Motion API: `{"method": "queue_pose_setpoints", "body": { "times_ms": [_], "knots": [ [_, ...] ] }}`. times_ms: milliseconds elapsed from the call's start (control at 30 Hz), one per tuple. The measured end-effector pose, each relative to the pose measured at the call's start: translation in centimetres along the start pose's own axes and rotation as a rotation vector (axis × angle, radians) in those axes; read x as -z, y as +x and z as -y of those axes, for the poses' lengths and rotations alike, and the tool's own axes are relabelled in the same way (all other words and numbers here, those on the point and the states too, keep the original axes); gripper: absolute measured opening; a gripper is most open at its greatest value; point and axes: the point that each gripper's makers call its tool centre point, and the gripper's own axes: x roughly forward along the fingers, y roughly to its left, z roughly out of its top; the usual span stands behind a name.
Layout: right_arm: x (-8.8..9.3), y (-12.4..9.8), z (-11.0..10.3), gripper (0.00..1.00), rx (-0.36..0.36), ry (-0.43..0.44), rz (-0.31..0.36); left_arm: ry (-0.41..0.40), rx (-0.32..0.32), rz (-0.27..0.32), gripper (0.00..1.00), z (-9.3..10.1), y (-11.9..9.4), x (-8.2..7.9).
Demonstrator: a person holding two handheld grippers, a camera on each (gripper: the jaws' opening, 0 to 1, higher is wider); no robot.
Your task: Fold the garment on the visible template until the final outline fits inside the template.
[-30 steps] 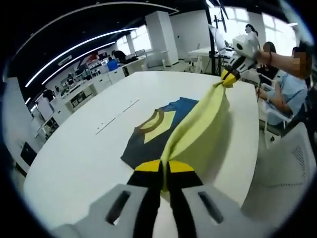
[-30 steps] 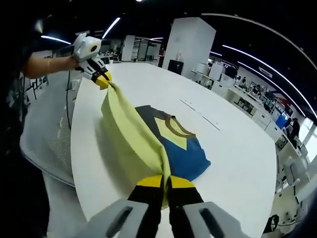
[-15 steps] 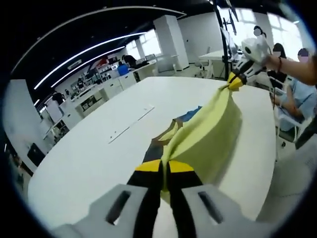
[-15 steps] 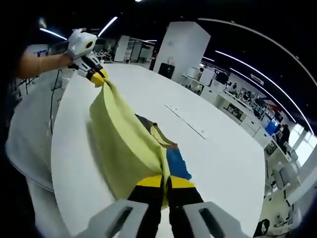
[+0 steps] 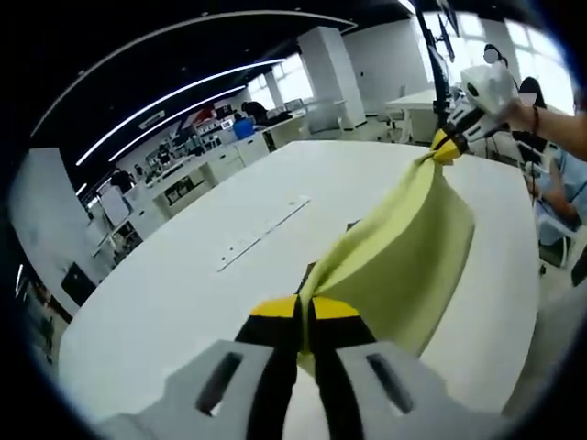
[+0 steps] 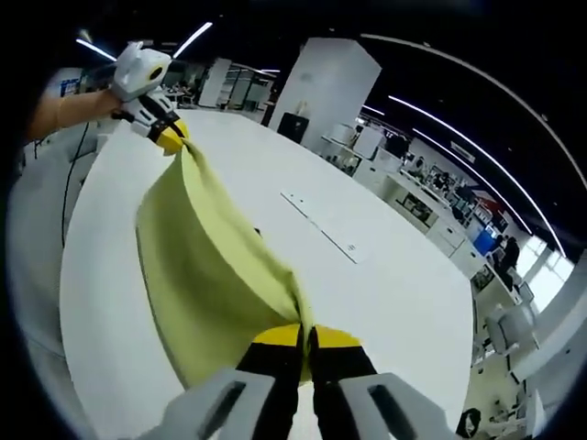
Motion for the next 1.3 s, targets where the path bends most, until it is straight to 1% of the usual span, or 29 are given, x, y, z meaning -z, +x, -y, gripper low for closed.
{"method": "queue_pose_setpoints", "body": {
  "times_ms": [133,233,333,533,633,733,833,933,1133,1200,1300],
  "knots": [
    [0.3,1.1,0.3,0.0,0.005,-0.004,-0.021,-0.027,-0.002,-0.009,0.01,-0.7,1.2,0.4],
    [0.7,2.1,0.6,0.0,0.003,0.014,-0.033,-0.052,0.002,-0.02,0.01,-0.9,2.1,0.9],
    [1.4,3.3,0.8,0.0,-0.003,0.034,-0.047,-0.063,-0.004,-0.037,0.01,-1.2,3.2,1.5],
    [2.8,5.6,0.6,0.0,-0.026,0.071,-0.077,-0.114,-0.001,-0.06,0.01,-1.5,5.1,2.9],
    [3.7,6.7,0.6,0.0,-0.036,0.089,-0.098,-0.144,0.004,-0.056,0.01,-1.7,6.2,3.5],
    [4.3,7.7,0.4,0.0,-0.048,0.114,-0.112,-0.144,0.002,-0.072,0.01,-1.8,7.1,4.4],
    [4.9,8.8,0.3,0.0,-0.054,0.115,-0.129,-0.142,0.007,-0.095,0.01,-1.7,8.0,5.3],
    [5.5,9.5,0.4,0.0,-0.051,0.121,-0.145,-0.159,0.012,-0.113,0.01,-1.8,8.9,6.4],
    [6.6,10.4,0.1,0.0,-0.067,0.117,-0.173,-0.172,0.018,-0.135,0.01,-1.5,9.9,7.8],
    [6.7,10.6,0.2,0.0,-0.067,0.119,-0.176,-0.179,0.018,-0.146,0.01,-1.5,10.3,8.4],
    [6.7,10.8,0.2,0.0,-0.065,0.124,-0.175,-0.184,0.016,-0.149,0.02,-1.4,10.6,8.9]
  ]
}}
